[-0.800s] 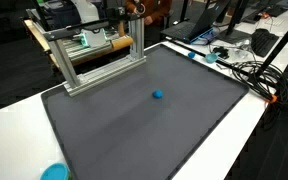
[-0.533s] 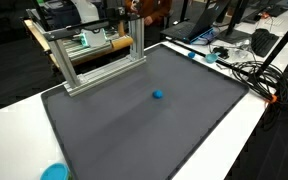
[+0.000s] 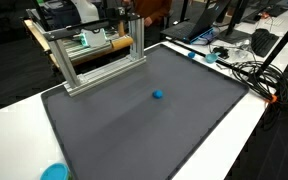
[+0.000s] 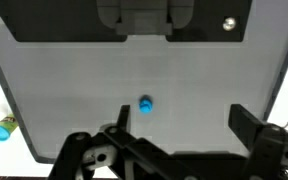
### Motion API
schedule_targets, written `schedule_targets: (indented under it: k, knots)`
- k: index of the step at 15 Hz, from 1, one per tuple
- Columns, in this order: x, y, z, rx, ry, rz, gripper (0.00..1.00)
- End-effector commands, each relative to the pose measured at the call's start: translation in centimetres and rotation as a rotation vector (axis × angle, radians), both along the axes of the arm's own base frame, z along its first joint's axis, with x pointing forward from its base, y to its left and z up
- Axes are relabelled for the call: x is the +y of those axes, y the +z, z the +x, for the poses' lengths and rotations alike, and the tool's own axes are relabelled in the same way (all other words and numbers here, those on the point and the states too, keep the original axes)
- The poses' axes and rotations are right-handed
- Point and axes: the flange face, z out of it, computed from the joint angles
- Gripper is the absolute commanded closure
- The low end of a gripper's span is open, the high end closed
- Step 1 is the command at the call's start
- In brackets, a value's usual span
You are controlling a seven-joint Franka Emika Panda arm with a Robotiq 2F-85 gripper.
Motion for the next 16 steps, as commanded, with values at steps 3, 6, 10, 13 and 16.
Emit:
schedule_targets:
  k: [3,6,10,13,16]
  knots:
    - [-3.3,0.4,-4.5,-0.117,-0.092,-0.001,0.00]
    - [-3.5,-0.8,-7.0,-0.108,-0.119,-0.027,0.00]
    - [-3.3,-1.5,-6.9,-0.072,-0.101,-0.014,0.00]
    - [-3.3,-1.6,-7.3,-0.073,-0.100,-0.015,0.00]
    - [-3.1,-1.9,-7.3,-0.065,-0.105,-0.022,0.00]
